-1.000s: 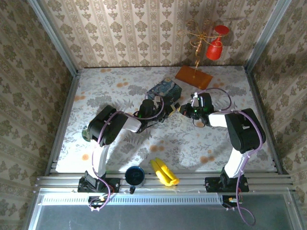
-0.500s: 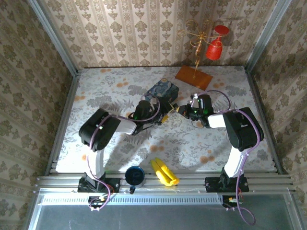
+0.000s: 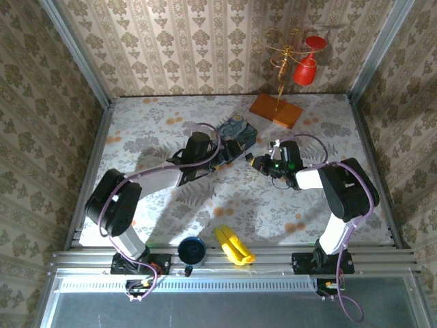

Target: Unlock the padlock with the key

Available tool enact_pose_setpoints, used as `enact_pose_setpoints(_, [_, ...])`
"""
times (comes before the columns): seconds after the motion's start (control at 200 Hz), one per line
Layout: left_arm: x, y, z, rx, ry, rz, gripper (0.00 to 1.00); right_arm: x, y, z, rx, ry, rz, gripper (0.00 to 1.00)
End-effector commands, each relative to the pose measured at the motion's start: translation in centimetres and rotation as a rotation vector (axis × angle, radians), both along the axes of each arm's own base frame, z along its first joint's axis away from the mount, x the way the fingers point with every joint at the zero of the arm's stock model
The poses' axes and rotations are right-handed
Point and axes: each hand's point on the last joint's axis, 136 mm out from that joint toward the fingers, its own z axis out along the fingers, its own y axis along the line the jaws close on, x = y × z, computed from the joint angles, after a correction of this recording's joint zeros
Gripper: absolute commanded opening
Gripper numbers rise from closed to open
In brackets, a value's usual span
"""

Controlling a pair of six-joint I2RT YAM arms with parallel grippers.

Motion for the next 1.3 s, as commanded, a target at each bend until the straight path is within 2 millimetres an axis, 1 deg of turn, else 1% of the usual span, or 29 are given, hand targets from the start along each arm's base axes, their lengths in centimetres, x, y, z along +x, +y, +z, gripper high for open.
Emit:
enact_pose_setpoints(0.0, [0.7, 2.6, 1.1, 0.189, -0.099, 0.028, 1.0, -0.2, 0.6, 1.5, -0.017, -0.045, -0.022, 0.0])
enact_pose_setpoints(0.085, [1.0, 3.3, 2.0, 0.236, -0.142, 0.045, 1.0, -0.7, 1.3, 1.7, -0.04, -0.047, -0.023, 0.0])
enact_pose_setpoints(0.2, [1.3, 4.6, 2.4, 0.29, -0.168, 0.077, 1.0, -2.2, 2.0, 1.7, -0.092, -0.046, -0.038, 0.0])
enact_pose_setpoints(0.27, [1.3, 5.1, 2.3, 0.313, -0.177, 0.088, 1.0, -3.1, 2.1, 1.8, -0.118, -0.048, -0.055, 0.0])
enact_pose_setpoints(0.33, [1.5, 5.5, 2.1, 0.326, -0.181, 0.094, 1.0, -3.8, 2.0, 1.4, -0.143, -0.037, -0.066, 0.0])
enact_pose_setpoints(0.465, [2.4, 6.0, 1.4, 0.351, -0.171, 0.091, 1.0, -4.4, 1.5, 1.0, -0.204, -0.019, -0.065, 0.0])
enact_pose_setpoints(0.495, [2.7, 6.0, 1.2, 0.356, -0.163, 0.09, 1.0, -4.4, 1.5, 0.9, -0.216, -0.016, -0.061, 0.02])
enact_pose_setpoints(0.62, [3.3, 5.9, 0.9, 0.352, -0.15, 0.085, 1.0, -4.2, 2.0, 0.8, -0.248, -0.007, -0.036, 0.18])
enact_pose_setpoints(0.71, [3.5, 5.8, 1.0, 0.342, -0.153, 0.09, 1.0, -3.9, 2.3, 1.0, -0.259, -0.008, -0.02, 0.27])
enact_pose_setpoints(0.745, [3.6, 5.8, 1.2, 0.337, -0.155, 0.093, 1.0, -3.8, 2.4, 1.2, -0.264, -0.01, -0.013, 0.29])
enact_pose_setpoints(0.92, [4.0, 6.1, 1.5, 0.341, -0.162, 0.096, 1.0, -3.3, 2.3, 2.4, -0.309, -0.038, 0.005, 0.3])
enact_pose_setpoints(1.025, [4.7, 6.5, 1.6, 0.362, -0.162, 0.082, 1.0, -2.8, 2.2, 2.6, -0.345, -0.041, 0.017, 0.3])
enact_pose_setpoints(1.09, [5.3, 7.0, 1.4, 0.412, -0.154, 0.075, 1.0, -2.3, 2.1, 2.4, -0.343, -0.035, 0.014, 0.29])
enact_pose_setpoints(1.186, [6.1, 7.7, 1.4, 0.518, -0.172, 0.059, 1.0, -1.3, 2.3, 2.1, -0.292, -0.029, 0.013, 0.29])
enact_pose_setpoints(1.266, [6.7, 8.1, 1.0, 0.609, -0.168, 0.034, 1.0, -0.6, 2.8, 1.8, -0.26, -0.025, 0.022, 0.31])
enact_pose_setpoints(1.291, [6.8, 8.2, 0.6, 0.638, -0.159, 0.026, 1.0, -0.4, 2.9, 1.6, -0.256, -0.02, 0.025, 0.31])
